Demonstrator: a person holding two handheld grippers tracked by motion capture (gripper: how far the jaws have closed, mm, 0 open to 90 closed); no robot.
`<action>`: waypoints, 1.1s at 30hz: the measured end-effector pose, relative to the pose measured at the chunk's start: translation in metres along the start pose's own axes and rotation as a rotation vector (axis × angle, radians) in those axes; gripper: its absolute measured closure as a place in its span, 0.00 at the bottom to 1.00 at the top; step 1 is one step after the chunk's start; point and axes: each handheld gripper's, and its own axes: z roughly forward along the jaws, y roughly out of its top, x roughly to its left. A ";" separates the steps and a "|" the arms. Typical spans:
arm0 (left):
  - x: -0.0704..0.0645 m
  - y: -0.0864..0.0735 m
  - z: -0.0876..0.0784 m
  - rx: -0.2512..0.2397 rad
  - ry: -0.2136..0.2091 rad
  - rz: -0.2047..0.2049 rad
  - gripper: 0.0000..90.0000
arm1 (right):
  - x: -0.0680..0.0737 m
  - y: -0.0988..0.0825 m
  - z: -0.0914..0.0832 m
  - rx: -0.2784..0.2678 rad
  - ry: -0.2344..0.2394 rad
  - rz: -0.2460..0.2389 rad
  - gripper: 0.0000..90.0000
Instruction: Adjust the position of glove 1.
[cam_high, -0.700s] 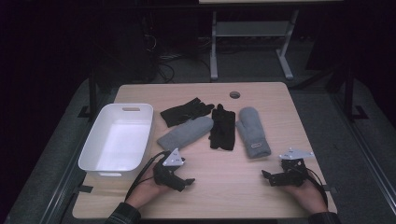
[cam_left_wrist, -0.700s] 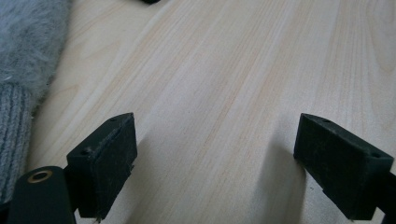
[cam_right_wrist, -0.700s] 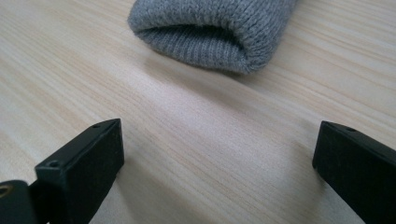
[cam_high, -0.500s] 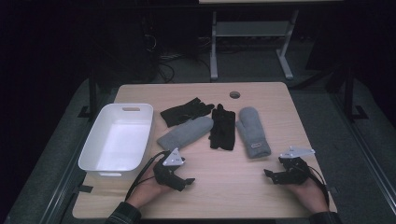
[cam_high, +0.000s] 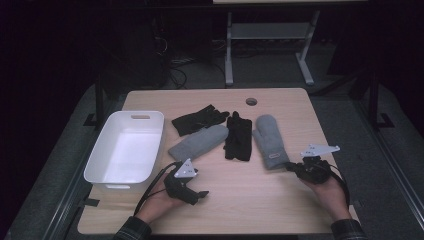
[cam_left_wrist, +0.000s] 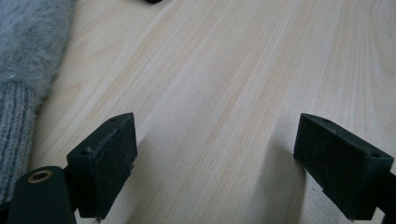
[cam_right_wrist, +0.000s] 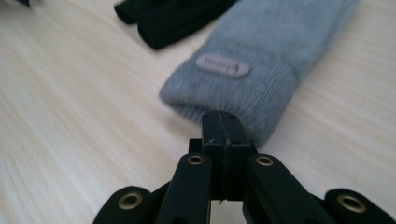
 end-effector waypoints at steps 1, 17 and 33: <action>0.000 0.000 0.000 0.000 0.000 0.000 0.14 | -0.002 0.002 0.000 -0.007 0.005 -0.007 1.00; 0.000 0.000 0.000 0.002 -0.001 -0.003 0.14 | -0.020 0.033 0.030 -0.008 -0.018 -0.035 1.00; -0.001 0.000 0.000 0.000 -0.001 -0.010 0.14 | -0.022 0.024 0.035 0.067 0.017 -0.030 1.00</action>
